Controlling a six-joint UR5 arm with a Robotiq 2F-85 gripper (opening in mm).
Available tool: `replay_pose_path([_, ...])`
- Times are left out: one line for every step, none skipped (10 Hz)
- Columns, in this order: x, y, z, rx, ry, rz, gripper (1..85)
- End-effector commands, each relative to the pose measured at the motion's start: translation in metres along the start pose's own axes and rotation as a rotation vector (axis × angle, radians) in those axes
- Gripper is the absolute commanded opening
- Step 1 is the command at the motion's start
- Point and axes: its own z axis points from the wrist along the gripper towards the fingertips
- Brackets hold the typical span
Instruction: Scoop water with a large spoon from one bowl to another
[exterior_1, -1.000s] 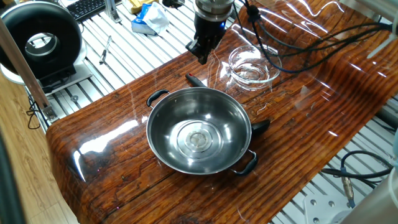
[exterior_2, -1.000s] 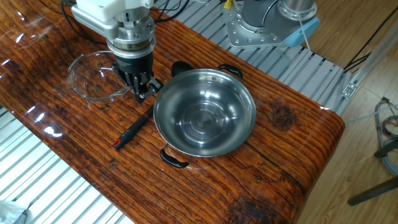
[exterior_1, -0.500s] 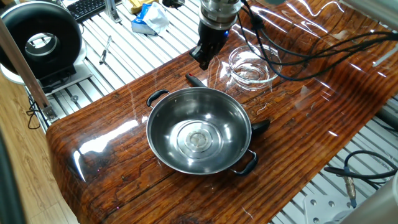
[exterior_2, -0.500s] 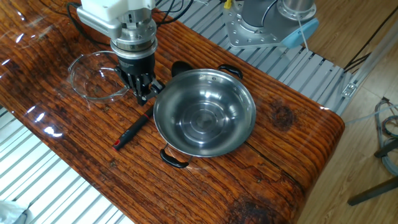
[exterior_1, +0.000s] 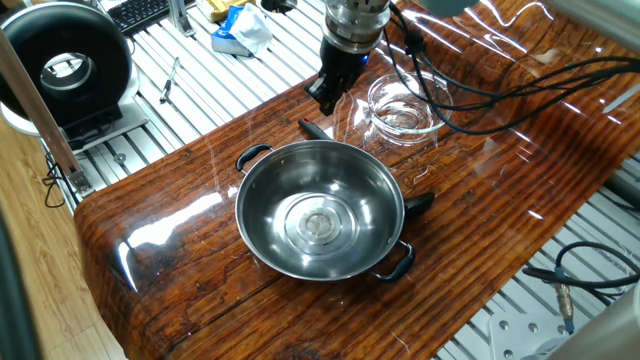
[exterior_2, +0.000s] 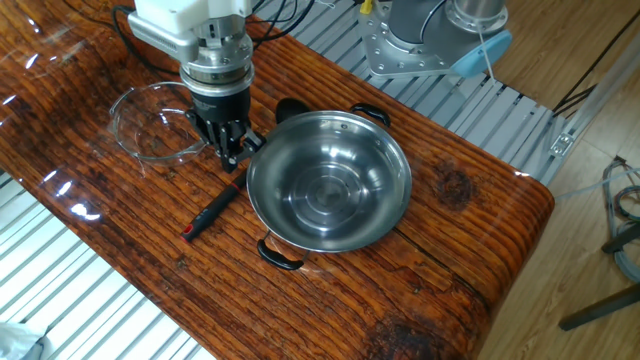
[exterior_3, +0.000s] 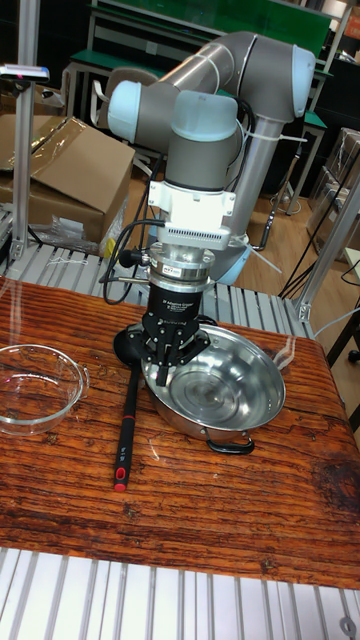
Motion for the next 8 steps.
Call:
replay_pose_path([-0.0011,0.0008,-0.0019,-0.007,0.001,0.003,1.0])
replay_pose_path([-0.0005,0.0000,-0.0020,-0.004,0.003,0.000,1.0])
replay_pose_path([0.0002,0.0000,-0.0027,-0.004,0.005,-0.004,1.0])
replay_pose_path([0.0002,0.0003,-0.0030,-0.006,0.004,-0.005,1.0])
replay_pose_path([0.0001,0.0019,-0.0030,-0.012,0.004,-0.004,1.0])
replay_pose_path([0.0004,0.0031,-0.0030,-0.016,0.005,-0.002,1.0])
replay_pose_path([0.0012,0.0028,-0.0030,-0.015,0.008,-0.005,1.0])
replay_pose_path([0.0030,0.0009,-0.0030,-0.008,0.015,0.001,1.0])
